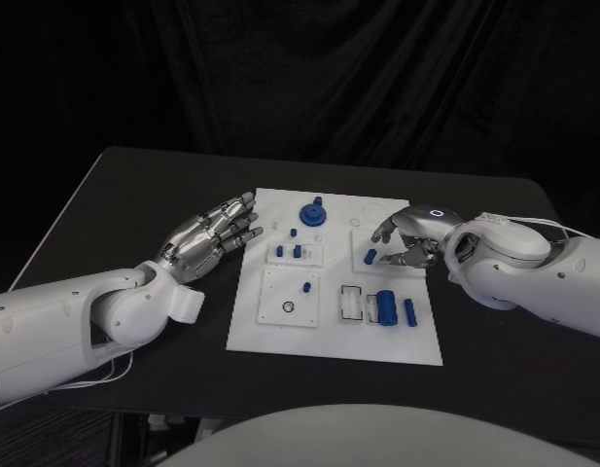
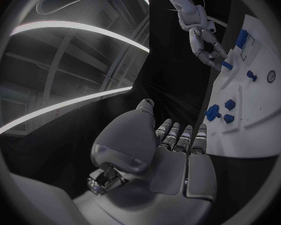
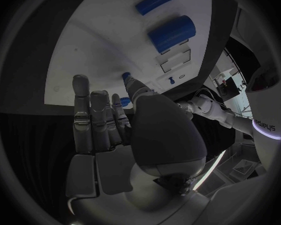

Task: Assemble the parts on the task board

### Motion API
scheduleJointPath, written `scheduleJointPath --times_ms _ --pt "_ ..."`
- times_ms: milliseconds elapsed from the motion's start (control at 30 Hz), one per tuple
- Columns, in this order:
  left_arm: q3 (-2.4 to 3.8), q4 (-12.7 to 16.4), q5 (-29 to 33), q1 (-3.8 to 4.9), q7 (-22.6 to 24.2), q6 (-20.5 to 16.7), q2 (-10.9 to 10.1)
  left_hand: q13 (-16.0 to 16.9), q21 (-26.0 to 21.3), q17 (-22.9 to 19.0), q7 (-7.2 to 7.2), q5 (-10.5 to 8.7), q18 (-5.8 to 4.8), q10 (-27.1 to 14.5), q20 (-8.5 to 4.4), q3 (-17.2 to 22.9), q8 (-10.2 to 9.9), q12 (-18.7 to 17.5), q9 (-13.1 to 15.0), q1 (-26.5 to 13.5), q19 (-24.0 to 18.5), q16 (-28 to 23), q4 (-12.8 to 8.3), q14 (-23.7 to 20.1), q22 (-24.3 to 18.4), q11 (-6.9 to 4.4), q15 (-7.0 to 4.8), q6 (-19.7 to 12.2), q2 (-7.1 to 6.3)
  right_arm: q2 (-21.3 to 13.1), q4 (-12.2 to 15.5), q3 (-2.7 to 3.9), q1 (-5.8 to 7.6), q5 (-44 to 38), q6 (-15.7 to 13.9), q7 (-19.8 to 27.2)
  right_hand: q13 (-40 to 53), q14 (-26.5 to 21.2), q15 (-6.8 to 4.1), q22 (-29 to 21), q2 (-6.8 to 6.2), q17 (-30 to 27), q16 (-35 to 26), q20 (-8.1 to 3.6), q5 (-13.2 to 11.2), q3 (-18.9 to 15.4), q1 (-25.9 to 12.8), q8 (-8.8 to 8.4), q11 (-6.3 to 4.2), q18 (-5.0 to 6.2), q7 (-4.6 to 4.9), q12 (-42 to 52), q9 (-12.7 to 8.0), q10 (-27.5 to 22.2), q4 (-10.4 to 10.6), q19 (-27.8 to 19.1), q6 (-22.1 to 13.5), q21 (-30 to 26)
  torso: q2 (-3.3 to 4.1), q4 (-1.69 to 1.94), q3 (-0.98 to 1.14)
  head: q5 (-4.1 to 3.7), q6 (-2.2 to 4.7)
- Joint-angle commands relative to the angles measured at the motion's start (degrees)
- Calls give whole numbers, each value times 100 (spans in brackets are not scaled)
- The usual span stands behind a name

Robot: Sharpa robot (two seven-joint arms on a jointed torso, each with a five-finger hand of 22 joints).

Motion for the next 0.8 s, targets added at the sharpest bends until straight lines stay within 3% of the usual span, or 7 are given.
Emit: scheduleJointPath --times_ms 33,200,333,633,800 --pt "6 19 -8 -18 74 77 1 8 30 9 0 29 30 29 38 2 20 23 4 63 3 17 -43 -9 3 14 49 -11 29 91 -77 1 -68 1 -95 144 -20 63 -11 251 0 16 49 -6 12 -8 40 7 -2 -9 50 23 -23 102 31 52 11 43 -3 2 3 -21 -1" --pt "7 25 -8 -33 68 92 -7 8 30 9 0 29 30 29 38 2 20 23 4 63 3 17 -43 -9 3 14 49 -11 29 214 -167 2 -140 1 -200 235 -59 116 -25 271 2 57 89 -16 74 10 93 20 -17 -18 108 8 -51 244 27 105 41 107 2 10 1 -22 -1" --pt "7 24 -8 -41 60 99 -20 9 30 9 2 31 30 30 41 8 19 25 4 68 3 18 -48 -9 2 16 51 -13 34 273 -203 3 -170 1 -266 289 -161 161 -68 293 -21 68 98 -52 258 96 206 46 -59 -28 182 -84 -100 500 20 166 107 163 3 -8 -6 0 -1" --pt "7 21 -8 -50 48 107 -20 9 30 9 29 33 32 30 45 18 23 27 6 76 4 19 -60 -10 1 13 54 4 41 297 -210 3 -187 1 -362 344 -352 271 -152 340 -82 138 149 -130 404 344 310 231 -153 -55 201 -345 -99 1043 108 278 522 347 3 -10 -6 -3 -1" --pt "7 20 -8 -52 42 111 -23 10 30 9 47 36 34 31 47 25 26 32 9 80 5 22 -67 -10 1 10 55 20 45 291 -189 4 -188 1 -476 364 -428 363 -199 380 -65 221 214 -179 514 522 465 372 -203 -78 185 -469 -29 1313 47 363 818 531 6 -8 -5 4 -1"
